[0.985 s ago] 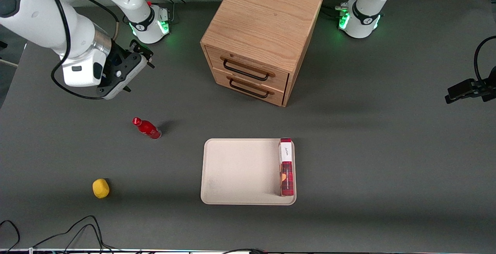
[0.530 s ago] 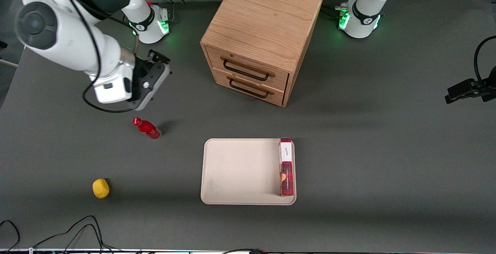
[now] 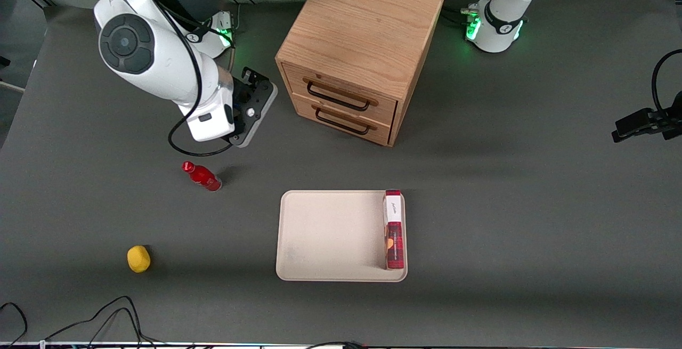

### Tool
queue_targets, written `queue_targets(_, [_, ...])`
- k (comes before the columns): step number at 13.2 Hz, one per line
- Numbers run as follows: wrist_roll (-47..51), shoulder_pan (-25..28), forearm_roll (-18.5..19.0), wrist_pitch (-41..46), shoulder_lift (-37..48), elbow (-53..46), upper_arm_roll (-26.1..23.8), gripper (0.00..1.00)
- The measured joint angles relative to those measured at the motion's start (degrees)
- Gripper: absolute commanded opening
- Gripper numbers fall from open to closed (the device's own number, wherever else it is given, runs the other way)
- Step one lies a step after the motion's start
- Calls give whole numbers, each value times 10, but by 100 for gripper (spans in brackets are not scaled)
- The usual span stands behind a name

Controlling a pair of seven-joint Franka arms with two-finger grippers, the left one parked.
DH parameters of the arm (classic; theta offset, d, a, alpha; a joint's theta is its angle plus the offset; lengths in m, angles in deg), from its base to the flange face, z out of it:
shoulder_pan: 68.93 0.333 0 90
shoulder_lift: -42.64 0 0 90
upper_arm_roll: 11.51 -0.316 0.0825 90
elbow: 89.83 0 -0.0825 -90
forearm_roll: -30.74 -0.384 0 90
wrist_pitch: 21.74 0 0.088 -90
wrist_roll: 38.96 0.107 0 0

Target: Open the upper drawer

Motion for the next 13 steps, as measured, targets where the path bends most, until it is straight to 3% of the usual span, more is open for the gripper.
queue_targets(13, [33, 98, -1, -91, -76, 0, -3, 100])
